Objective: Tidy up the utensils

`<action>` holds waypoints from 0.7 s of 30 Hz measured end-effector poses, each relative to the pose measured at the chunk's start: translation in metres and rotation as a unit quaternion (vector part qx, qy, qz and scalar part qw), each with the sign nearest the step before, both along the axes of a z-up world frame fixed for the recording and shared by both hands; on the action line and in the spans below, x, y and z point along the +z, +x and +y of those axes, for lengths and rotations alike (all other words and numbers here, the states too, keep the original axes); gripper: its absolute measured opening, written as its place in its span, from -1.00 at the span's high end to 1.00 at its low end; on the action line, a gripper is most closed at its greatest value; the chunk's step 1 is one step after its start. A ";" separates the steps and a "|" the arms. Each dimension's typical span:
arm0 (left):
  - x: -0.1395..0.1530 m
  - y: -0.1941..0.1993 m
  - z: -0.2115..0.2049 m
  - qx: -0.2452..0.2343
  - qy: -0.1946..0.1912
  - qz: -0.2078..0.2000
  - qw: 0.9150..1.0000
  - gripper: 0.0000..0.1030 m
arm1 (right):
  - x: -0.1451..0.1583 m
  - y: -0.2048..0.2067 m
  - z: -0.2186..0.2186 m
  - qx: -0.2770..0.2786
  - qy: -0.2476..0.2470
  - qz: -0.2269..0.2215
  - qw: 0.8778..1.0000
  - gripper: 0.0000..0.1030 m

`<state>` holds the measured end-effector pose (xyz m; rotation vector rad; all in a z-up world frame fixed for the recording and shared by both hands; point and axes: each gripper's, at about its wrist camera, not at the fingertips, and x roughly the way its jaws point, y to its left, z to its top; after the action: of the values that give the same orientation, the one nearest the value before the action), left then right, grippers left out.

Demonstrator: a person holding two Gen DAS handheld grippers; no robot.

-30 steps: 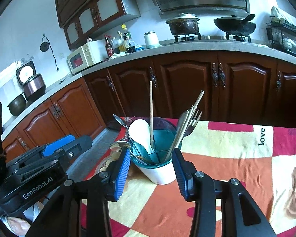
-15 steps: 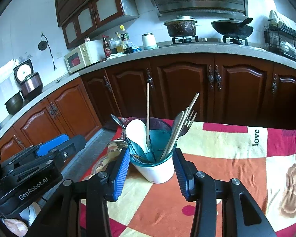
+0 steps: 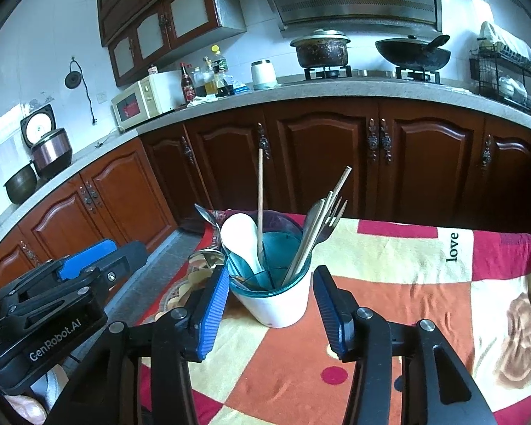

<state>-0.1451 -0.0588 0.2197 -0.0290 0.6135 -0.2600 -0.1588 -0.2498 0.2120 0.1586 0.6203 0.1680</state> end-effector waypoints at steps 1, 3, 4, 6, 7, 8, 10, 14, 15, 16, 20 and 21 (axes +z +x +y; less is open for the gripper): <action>0.000 -0.001 0.000 -0.001 0.001 0.001 1.000 0.17 | 0.000 0.000 0.001 0.000 -0.001 0.000 1.000 0.08; 0.000 -0.002 0.000 0.001 0.003 0.001 1.000 0.17 | 0.001 -0.001 0.001 0.000 -0.003 0.000 1.000 0.08; 0.001 -0.004 0.001 0.003 0.004 0.001 1.000 0.17 | 0.002 -0.001 0.001 0.000 -0.004 0.001 1.000 0.07; 0.002 -0.007 0.002 0.005 0.005 0.001 1.000 0.17 | 0.003 -0.002 0.002 -0.001 -0.006 0.002 1.000 0.07; 0.002 -0.006 0.001 0.005 0.005 0.001 1.000 0.17 | 0.003 -0.002 0.002 -0.002 -0.007 0.002 1.000 0.07; 0.002 -0.007 0.002 0.006 0.006 0.001 1.000 0.17 | 0.003 -0.002 0.001 -0.004 -0.009 0.003 1.000 0.07; 0.003 -0.007 0.002 0.006 0.007 0.000 1.000 0.17 | 0.005 -0.003 0.002 -0.006 -0.009 0.002 1.000 0.07; 0.005 -0.008 0.002 0.007 0.010 -0.001 1.000 0.17 | 0.006 -0.005 0.002 -0.009 -0.010 0.002 1.000 0.07; 0.005 -0.008 0.002 0.008 0.011 -0.001 1.000 0.17 | 0.006 -0.005 0.002 -0.010 -0.011 0.002 1.000 0.07; 0.005 -0.008 0.001 0.008 0.011 -0.001 1.000 0.17 | 0.006 -0.006 0.002 -0.010 -0.011 0.002 1.000 0.06; 0.007 -0.010 0.001 0.009 0.012 -0.003 1.000 0.17 | 0.009 -0.008 0.002 -0.016 -0.012 -0.001 1.000 0.06; 0.008 -0.010 0.002 0.010 0.013 -0.005 1.000 0.17 | 0.010 -0.008 0.002 -0.017 -0.012 -0.002 1.000 0.06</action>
<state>-0.1555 -0.0567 0.2272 -0.0089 0.6065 -0.2328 -0.1667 -0.2478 0.2220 0.1454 0.6157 0.1285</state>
